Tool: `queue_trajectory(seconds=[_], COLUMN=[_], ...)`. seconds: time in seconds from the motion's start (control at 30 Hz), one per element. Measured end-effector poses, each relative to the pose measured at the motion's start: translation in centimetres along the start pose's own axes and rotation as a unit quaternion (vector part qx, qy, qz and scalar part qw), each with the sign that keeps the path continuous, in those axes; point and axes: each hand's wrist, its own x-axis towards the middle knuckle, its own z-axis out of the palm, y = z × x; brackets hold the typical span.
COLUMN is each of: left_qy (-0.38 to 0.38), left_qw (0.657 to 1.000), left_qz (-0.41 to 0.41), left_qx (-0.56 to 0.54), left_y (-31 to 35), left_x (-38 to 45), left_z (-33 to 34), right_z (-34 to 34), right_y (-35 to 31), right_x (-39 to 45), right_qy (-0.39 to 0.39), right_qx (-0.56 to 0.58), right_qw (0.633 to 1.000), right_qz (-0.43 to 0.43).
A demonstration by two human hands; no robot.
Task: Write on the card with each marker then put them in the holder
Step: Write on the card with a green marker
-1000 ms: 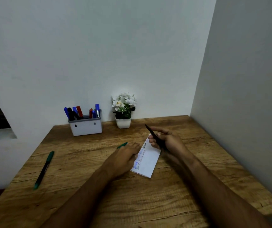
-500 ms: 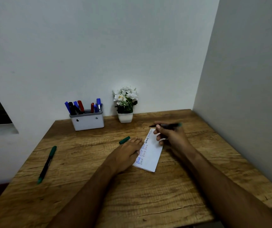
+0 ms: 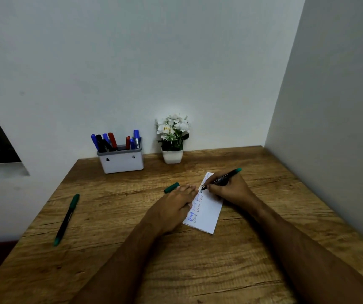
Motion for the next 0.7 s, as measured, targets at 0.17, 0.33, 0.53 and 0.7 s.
queue_trajectory(seconds=[0.17,0.33,0.53,0.7], left_qy=[-0.002,-0.005,0.002,0.001], left_qw=[1.000,1.000,1.000,1.000], left_qz=[-0.002,-0.004,-0.002,-0.003], left_qx=[0.010,0.011,0.013,0.011], left_y=[0.35,0.32,0.49,0.45], left_x=[-0.01,0.03,0.01,-0.08], left_z=[-0.22,-0.24,-0.29,-0.19], right_z=[0.16,0.18,0.36,0.47], right_y=[0.02,0.35,0.31,0.16], right_x=[0.15,0.13,0.25,0.22], right_qy=[-0.008,-0.011,-0.019,-0.010], right_qx=[-0.034,-0.035,-0.045,-0.049], right_qw=[0.999,0.999,0.998,0.998], right_qz=[-0.023,-0.020,-0.025,-0.022])
